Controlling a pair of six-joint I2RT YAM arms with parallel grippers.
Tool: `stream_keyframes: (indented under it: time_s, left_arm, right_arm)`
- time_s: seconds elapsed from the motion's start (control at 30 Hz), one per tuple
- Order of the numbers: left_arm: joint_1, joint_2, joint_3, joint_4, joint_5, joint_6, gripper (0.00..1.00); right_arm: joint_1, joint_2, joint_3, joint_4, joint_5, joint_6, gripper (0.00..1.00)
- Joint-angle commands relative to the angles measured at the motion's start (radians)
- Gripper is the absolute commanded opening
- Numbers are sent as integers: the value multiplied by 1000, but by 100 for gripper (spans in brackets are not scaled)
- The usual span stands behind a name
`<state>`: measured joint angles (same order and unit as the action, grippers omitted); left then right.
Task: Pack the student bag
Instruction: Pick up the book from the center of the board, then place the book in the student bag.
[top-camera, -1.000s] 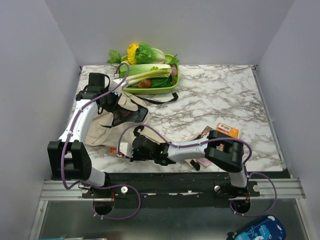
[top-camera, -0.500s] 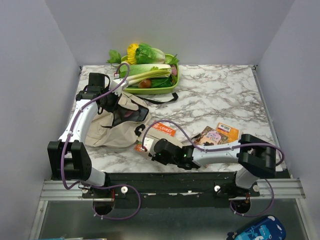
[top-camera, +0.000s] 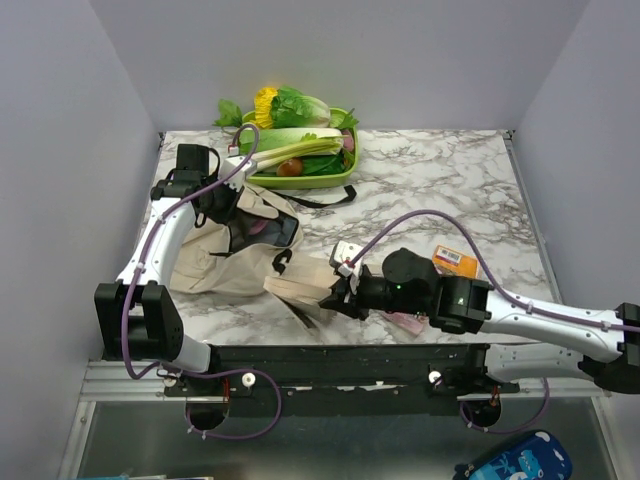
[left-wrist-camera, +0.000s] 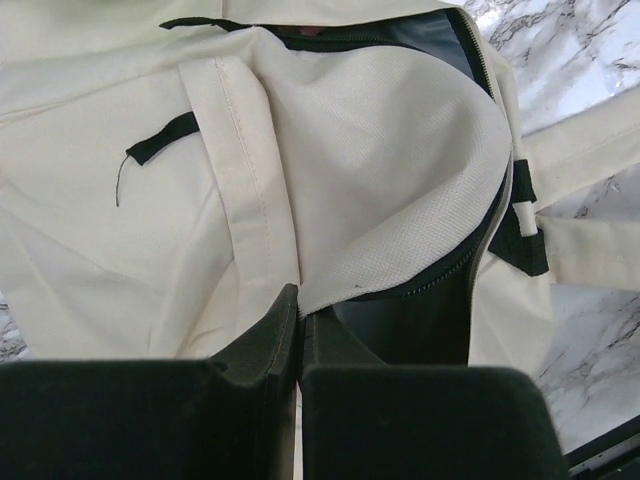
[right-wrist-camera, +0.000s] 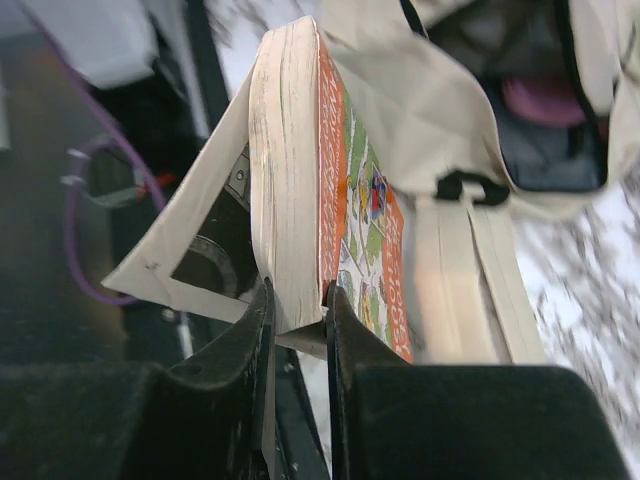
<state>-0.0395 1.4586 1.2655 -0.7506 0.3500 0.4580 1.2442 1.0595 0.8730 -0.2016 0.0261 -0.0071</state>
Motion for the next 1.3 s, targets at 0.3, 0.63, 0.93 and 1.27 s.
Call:
stream_keyframes:
  time_s: [0.3, 0.63, 0.93, 1.27]
  left_arm:
    - [-19, -69, 57, -147, 217, 115, 5]
    - [-68, -167, 74, -406, 365, 356, 5]
    - [-74, -188, 31, -443, 369, 366, 5]
    - [-74, -198, 21, -437, 372, 344, 5]
  right_arm:
    - [-28, 3, 285, -93, -77, -221, 1]
    - [-75, 145, 323, -110, -60, -332, 1]
    - [-120, 232, 302, -87, 57, -387, 1]
    - [-138, 497, 427, -90, 114, -433, 1]
